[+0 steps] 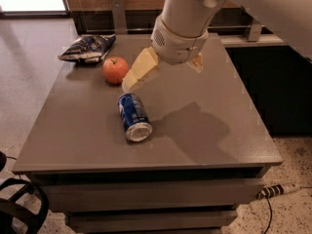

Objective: Place pepsi can upright

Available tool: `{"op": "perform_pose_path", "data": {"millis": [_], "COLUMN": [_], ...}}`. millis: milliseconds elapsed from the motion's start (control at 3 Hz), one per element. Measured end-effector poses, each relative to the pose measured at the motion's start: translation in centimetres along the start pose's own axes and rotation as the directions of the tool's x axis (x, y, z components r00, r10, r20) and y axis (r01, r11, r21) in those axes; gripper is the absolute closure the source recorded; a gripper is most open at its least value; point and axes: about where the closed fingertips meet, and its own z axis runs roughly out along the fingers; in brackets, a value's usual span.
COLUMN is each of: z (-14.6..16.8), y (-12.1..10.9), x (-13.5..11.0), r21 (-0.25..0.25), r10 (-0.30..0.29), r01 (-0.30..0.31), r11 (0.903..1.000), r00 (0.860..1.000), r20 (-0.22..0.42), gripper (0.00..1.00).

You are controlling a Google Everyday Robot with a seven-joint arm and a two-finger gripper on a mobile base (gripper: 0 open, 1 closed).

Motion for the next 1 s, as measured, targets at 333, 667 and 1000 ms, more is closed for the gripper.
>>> {"op": "perform_pose_path", "data": {"millis": [333, 667, 1000], "z": [1.7, 3.7, 4.9], "y": [1.1, 3.1, 4.4], "x": [-0.1, 0.2, 0.3], "r21": [-0.013, -0.041, -0.063], "r10": [0.049, 0.088, 0.104], "r01": [-0.05, -0.091, -0.109], "r11": [0.9987, 0.995, 0.992], "r00": [0.998, 0.993, 0.992], "r20": [-0.043, -0.073, -0.076], "gripper": [0.0, 0.0, 0.0]}}
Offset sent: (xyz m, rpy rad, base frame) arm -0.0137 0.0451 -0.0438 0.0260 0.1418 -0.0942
